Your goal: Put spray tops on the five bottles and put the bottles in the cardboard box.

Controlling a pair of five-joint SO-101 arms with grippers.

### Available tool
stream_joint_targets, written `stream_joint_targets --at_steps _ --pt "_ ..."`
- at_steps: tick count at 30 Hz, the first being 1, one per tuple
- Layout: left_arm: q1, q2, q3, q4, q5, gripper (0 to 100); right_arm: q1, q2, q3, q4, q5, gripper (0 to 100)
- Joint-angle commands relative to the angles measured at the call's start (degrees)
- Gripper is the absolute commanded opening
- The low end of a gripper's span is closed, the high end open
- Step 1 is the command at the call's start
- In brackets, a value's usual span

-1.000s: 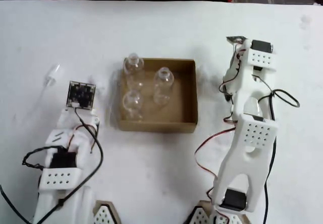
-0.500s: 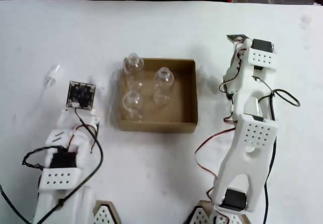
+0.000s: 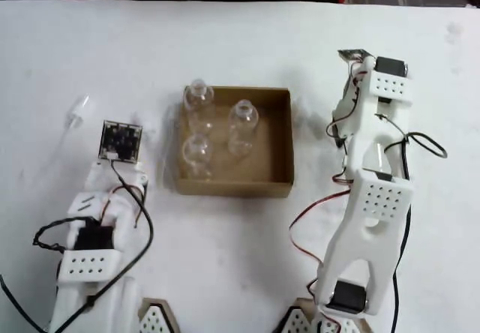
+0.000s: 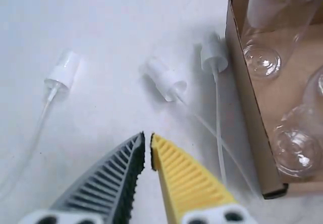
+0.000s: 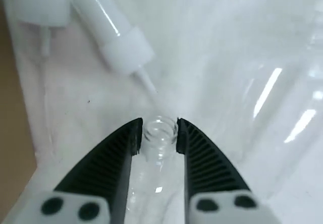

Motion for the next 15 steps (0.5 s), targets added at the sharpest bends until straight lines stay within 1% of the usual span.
stream_joint_targets --at_steps 1,8,15 --pt "0.92 0.22 -0.97 -1.58 0.62 3 -0.57 -10.07 -1.76 1.71 0.70 1.7" --pt "0.92 0.22 -0.97 -1.58 0.62 3 -2.15 -29.05 -0.35 1.71 0.26 1.6" --pt "0.92 0.22 -0.97 -1.58 0.62 3 -9.80 -47.60 11.96 1.27 -0.09 1.6"
